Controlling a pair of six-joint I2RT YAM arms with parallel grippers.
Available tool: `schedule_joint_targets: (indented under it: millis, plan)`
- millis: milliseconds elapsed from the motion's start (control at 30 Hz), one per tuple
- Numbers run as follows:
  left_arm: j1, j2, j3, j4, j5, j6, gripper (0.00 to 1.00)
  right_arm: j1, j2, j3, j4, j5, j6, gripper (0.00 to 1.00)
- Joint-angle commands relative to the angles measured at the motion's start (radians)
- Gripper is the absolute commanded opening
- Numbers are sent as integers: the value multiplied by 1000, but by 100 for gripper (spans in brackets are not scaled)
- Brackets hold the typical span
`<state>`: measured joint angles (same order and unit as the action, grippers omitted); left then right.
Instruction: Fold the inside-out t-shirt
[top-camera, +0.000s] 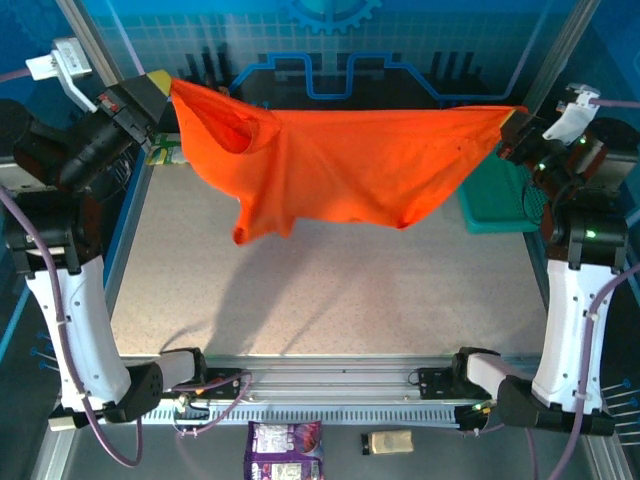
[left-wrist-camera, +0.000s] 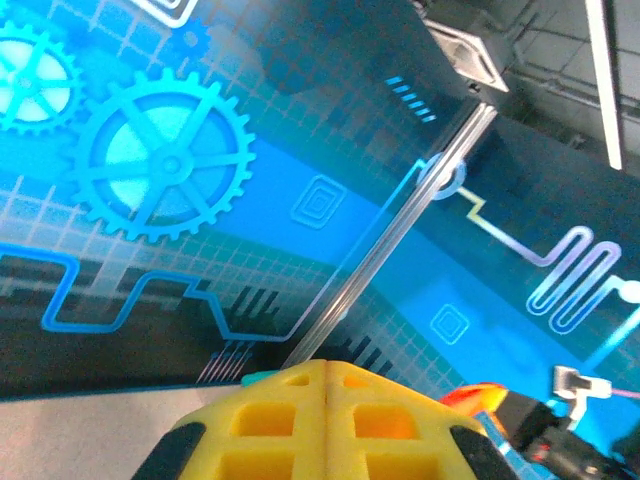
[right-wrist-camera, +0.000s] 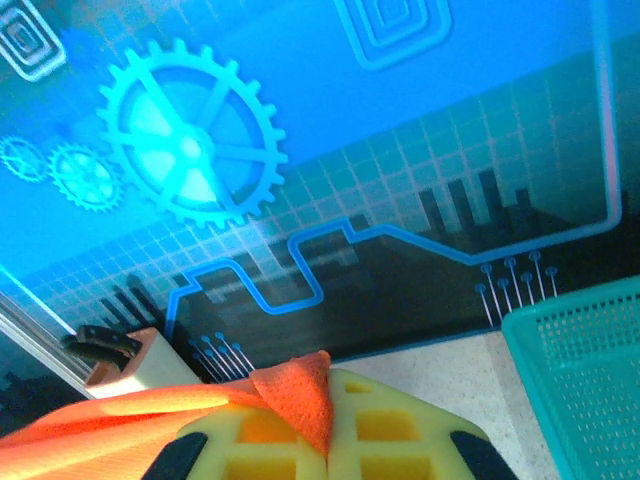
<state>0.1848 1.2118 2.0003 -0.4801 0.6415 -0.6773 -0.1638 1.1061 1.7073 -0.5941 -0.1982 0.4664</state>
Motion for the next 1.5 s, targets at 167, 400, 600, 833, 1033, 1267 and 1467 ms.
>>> schedule_joint_targets:
  millis: [167, 400, 600, 833, 1033, 1267, 1467]
  plan:
    - [8, -28, 72, -32, -36, 20, 0, -10, -34, 127, -83, -14, -24, 0]
    - [8, 75, -52, 14, -32, 31, 0, -9, 72, 63, -56, -62, 9, 0]
    - [-32, 348, -103, 37, -11, 62, 0, 10, 310, -3, -26, -91, 15, 0]
    - [-101, 707, 111, -118, -45, 146, 27, 73, 607, 110, -137, 25, -28, 32]
    - [-156, 681, 104, -222, -121, 236, 44, 150, 581, 42, -134, 64, -58, 40]
    - [-294, 369, -418, -200, -247, 275, 43, 266, 453, -240, -158, -1, -104, 43]
    - [-471, 148, -884, -85, -327, 150, 41, 394, 345, -519, -156, -15, -89, 49]
